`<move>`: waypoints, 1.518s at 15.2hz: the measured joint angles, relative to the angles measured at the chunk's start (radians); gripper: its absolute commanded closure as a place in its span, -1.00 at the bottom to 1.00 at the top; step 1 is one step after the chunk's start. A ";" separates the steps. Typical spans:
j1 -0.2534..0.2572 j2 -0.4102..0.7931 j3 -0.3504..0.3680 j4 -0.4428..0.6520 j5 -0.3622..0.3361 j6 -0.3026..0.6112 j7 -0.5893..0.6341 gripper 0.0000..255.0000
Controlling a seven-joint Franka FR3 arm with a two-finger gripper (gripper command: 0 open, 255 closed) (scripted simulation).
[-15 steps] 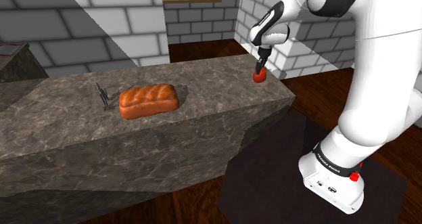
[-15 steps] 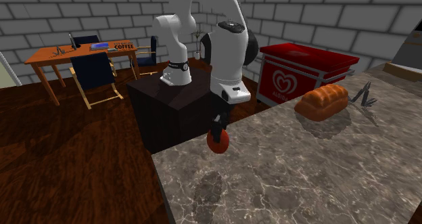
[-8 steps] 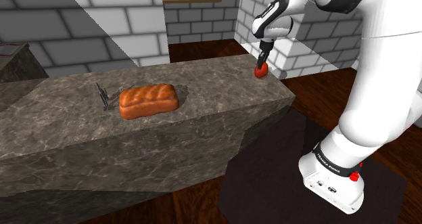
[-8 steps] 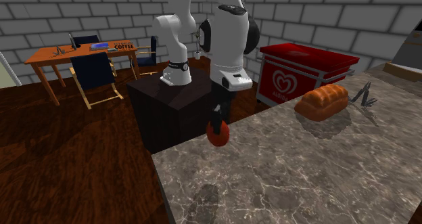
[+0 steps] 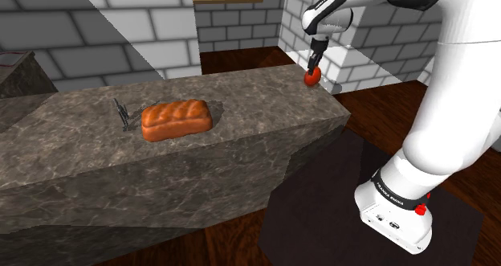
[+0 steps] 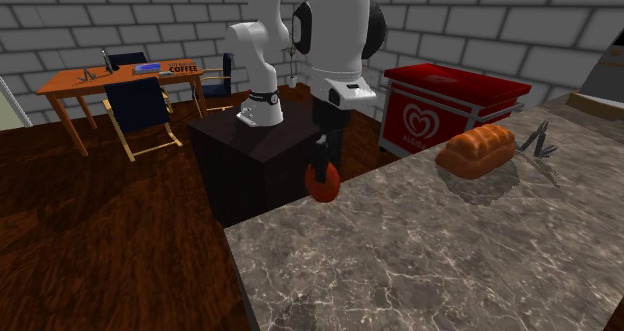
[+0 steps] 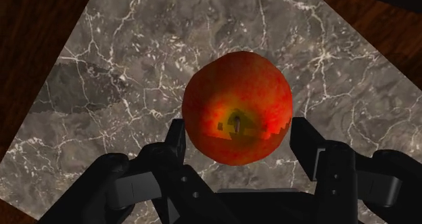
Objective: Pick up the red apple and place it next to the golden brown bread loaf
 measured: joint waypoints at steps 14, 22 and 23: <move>0.039 -0.111 -0.015 0.029 -0.052 -0.134 0.051 1.00; 0.169 -0.197 0.034 -0.083 -0.103 -0.109 0.246 1.00; 0.179 -0.197 0.040 -0.079 -0.104 -0.114 0.264 1.00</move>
